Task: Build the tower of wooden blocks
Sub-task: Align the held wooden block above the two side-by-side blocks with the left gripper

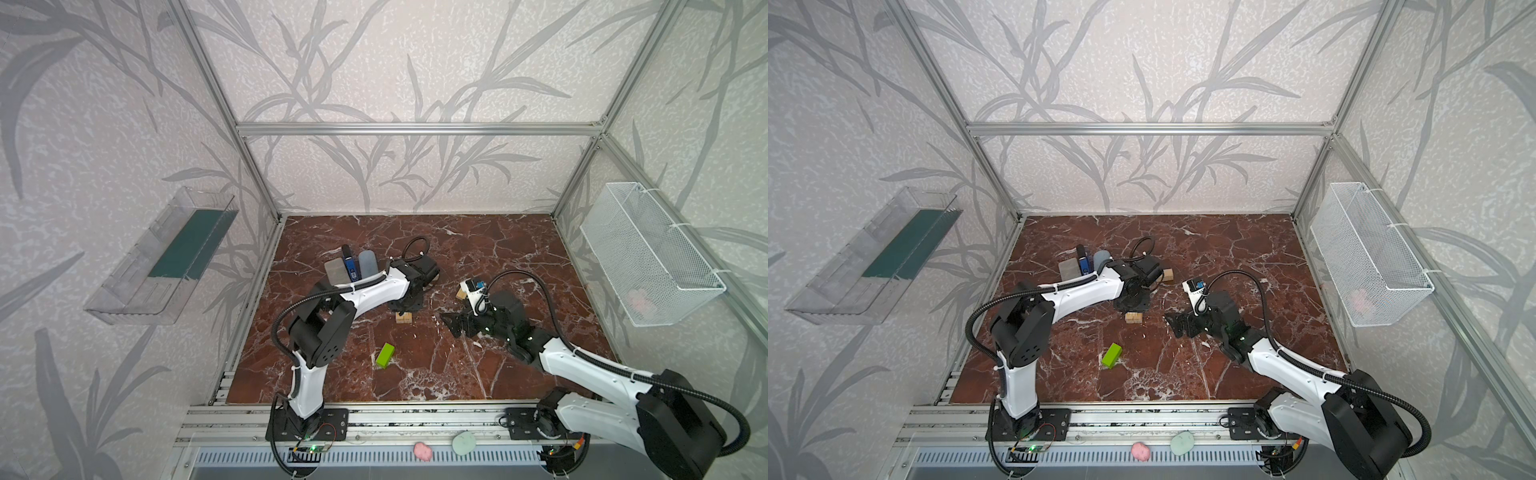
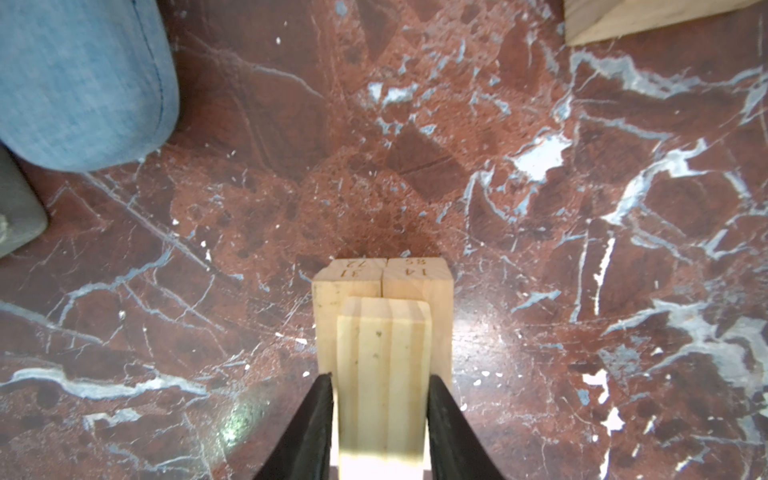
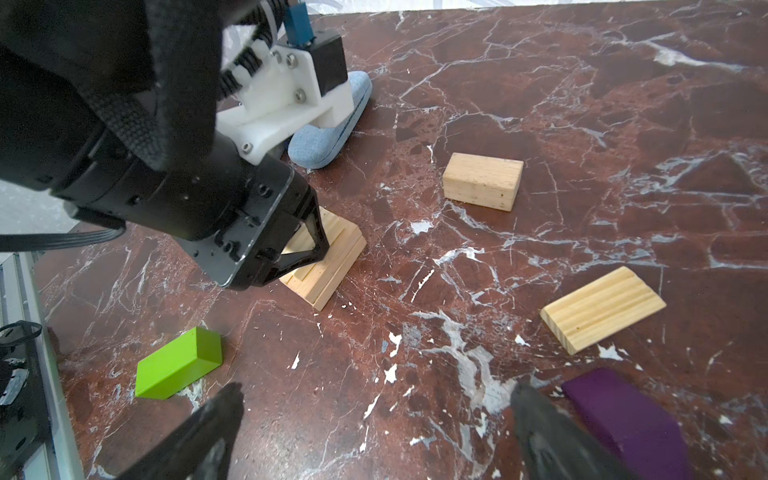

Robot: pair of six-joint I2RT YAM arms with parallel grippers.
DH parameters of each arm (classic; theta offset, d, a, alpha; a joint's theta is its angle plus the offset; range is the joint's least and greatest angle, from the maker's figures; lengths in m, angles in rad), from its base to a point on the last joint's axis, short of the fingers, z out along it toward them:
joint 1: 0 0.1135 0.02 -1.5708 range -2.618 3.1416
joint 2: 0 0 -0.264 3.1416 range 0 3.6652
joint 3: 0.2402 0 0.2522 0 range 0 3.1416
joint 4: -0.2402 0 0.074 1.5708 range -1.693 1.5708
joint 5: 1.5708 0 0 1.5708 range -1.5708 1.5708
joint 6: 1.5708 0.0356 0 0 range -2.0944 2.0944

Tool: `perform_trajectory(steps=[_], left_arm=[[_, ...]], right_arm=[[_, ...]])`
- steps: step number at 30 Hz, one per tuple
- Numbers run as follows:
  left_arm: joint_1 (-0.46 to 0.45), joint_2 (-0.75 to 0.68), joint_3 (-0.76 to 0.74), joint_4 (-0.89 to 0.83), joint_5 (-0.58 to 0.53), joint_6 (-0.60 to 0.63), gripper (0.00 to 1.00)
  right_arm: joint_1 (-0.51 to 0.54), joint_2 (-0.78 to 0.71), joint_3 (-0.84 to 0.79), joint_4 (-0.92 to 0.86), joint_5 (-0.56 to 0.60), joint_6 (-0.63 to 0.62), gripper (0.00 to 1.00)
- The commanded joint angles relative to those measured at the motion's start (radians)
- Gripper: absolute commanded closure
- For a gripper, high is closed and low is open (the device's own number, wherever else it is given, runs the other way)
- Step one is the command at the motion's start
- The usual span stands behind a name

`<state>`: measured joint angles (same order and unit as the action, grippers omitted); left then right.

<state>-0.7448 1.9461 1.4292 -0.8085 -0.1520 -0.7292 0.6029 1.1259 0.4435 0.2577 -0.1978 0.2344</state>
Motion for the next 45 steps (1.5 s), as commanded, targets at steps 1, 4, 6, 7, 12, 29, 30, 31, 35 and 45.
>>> perform_trajectory(steps=[1,4,6,7,12,29,30,31,35,45], left_arm=[[0.005,-0.055,-0.015,-0.029,-0.012,-0.018,0.63],[0.003,-0.077,-0.029,-0.006,0.029,-0.019,0.60],[-0.001,-0.098,-0.040,0.017,0.042,-0.022,0.60],[-0.002,-0.104,-0.047,0.031,0.049,-0.024,0.60],[-0.002,-0.092,-0.048,0.009,0.009,-0.053,0.59],[0.019,-0.032,-0.034,0.032,0.007,-0.067,0.58],[0.021,-0.029,-0.033,0.035,0.008,-0.065,0.58],[0.022,-0.026,-0.032,0.035,0.009,-0.066,0.59],[0.022,-0.019,-0.030,0.038,0.017,-0.064,0.62],[0.022,-0.014,-0.033,0.032,0.021,-0.060,0.68]], right_arm=[[0.003,-0.024,-0.008,-0.004,0.011,-0.010,0.01],[0.003,-0.031,-0.008,-0.015,0.018,-0.012,0.01],[0.002,-0.045,-0.012,-0.020,0.024,-0.013,0.01],[0.003,-0.050,-0.015,-0.021,0.028,-0.014,0.01],[0.002,-0.057,-0.020,-0.023,0.037,-0.016,0.01],[0.002,-0.051,-0.020,-0.021,0.033,-0.021,0.01],[0.003,-0.049,-0.019,-0.020,0.032,-0.021,0.01],[0.002,-0.048,-0.017,-0.020,0.031,-0.020,0.01],[0.003,-0.046,-0.017,-0.017,0.029,-0.020,0.01],[0.001,-0.037,-0.013,-0.015,0.028,-0.022,0.01]])
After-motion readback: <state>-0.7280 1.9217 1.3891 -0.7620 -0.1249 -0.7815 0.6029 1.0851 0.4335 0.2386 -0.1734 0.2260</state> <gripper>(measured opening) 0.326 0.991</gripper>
